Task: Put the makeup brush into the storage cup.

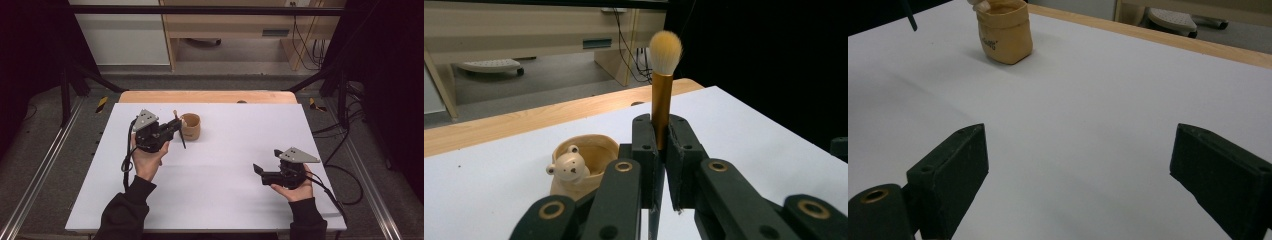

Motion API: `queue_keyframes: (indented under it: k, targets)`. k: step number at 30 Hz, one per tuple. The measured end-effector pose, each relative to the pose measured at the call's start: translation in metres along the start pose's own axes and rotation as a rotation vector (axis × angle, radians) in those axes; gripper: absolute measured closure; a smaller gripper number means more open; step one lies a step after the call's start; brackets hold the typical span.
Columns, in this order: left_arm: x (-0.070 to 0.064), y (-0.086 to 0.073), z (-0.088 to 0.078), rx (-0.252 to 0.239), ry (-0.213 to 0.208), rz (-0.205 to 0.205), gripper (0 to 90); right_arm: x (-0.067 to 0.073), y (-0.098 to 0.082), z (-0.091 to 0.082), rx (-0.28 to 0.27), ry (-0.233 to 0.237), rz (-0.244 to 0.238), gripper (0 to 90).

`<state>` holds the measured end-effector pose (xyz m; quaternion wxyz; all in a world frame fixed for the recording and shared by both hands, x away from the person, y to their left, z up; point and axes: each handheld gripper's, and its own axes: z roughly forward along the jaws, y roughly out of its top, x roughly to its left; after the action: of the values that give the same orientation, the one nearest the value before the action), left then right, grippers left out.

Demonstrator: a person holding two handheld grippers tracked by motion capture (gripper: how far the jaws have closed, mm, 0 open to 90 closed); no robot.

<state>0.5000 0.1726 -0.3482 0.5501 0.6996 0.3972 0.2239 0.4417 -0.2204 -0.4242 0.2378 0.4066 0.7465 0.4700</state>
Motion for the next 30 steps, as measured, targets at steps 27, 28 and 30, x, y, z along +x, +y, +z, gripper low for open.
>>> queue_keyframes:
  k: [27, 28, 30]
  targets:
    - [0.005, 0.036, 0.029, -0.015, 0.032, 0.028, 83.2, 0.000, 0.000, 0.000, -0.003, 0.001, 0.003, 8.6]
    - [0.005, 0.038, 0.032, -0.018, 0.036, 0.029, 83.2, 0.000, 0.000, 0.000, -0.003, 0.001, 0.003, 8.5]
    - [0.007, 0.038, 0.035, -0.014, 0.040, 0.033, 83.3, 0.000, 0.000, 0.001, -0.005, 0.004, 0.004, 8.5]
